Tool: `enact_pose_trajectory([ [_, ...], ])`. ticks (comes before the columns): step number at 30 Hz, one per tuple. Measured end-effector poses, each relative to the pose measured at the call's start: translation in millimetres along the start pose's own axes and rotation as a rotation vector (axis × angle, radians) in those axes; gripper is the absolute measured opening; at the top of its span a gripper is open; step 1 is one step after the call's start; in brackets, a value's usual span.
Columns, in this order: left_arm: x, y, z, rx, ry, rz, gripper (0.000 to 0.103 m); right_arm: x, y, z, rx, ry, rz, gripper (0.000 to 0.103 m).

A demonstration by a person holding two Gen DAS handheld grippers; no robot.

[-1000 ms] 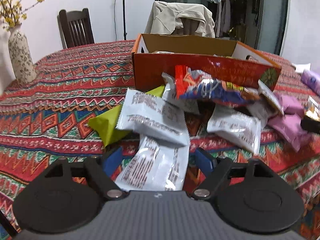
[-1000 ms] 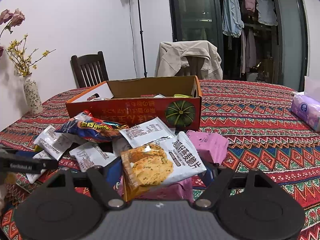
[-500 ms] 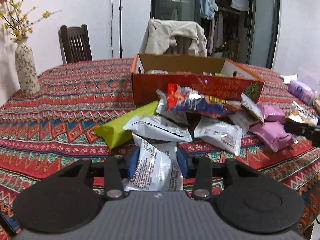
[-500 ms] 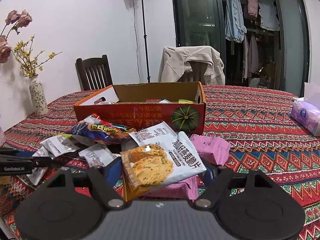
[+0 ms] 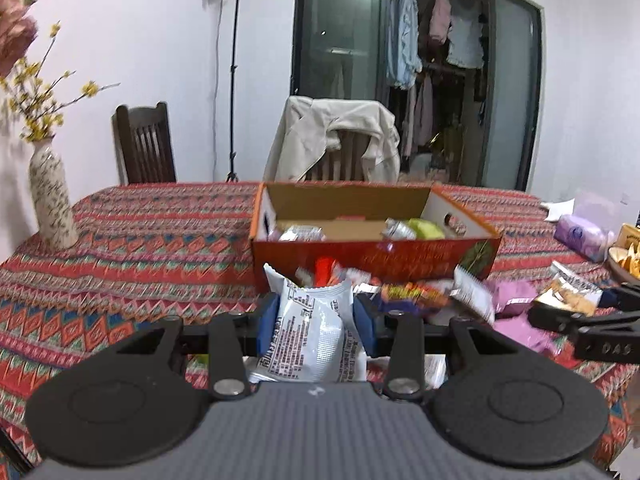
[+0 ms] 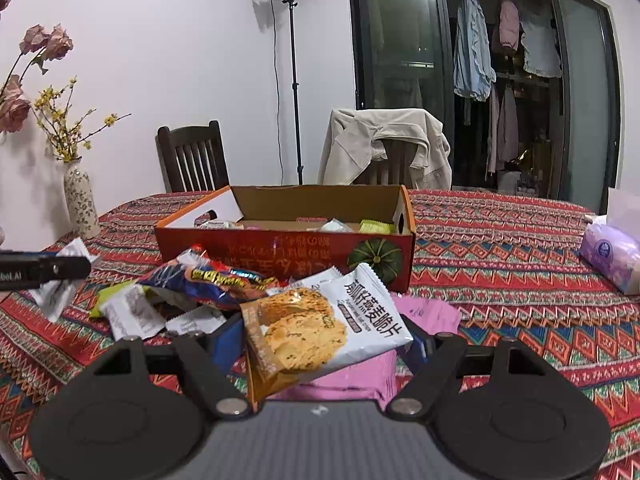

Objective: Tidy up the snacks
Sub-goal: 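Carry both packets into the orange box and open both grippers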

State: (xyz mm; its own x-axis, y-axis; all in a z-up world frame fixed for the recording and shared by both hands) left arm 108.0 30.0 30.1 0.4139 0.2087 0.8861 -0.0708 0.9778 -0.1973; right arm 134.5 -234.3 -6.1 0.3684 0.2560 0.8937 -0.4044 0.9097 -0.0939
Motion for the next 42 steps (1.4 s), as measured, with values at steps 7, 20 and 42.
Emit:
enact_pose_trajectory([
  [7,35,-18,-30,-0.027,-0.040,0.002,0.042,31,-7,-20,-0.019,-0.037,0.033,0.077],
  [20,101,-35,-125,0.013,-0.075,0.037,0.042,116,-23,-100,-0.037,-0.088,0.065,0.077],
  [42,91,-8,-216,0.059,-0.010,0.089,0.068,93,-52,-210,-0.027,0.045,-0.020,0.091],
])
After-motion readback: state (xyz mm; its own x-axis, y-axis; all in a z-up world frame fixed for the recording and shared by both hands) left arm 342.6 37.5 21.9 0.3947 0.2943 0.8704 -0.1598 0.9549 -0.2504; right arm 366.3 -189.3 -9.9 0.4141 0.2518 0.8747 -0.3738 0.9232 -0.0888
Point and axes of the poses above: each gripper's, at about its wrist camera, not at the fingertips, and z roughly against the way its jaws point, y to its left, x to its top, the point moved 5 cm from there along -z, roughly the way its jaws point, and after that the axes turned 10 degrees about z, right-handed, at the moved point
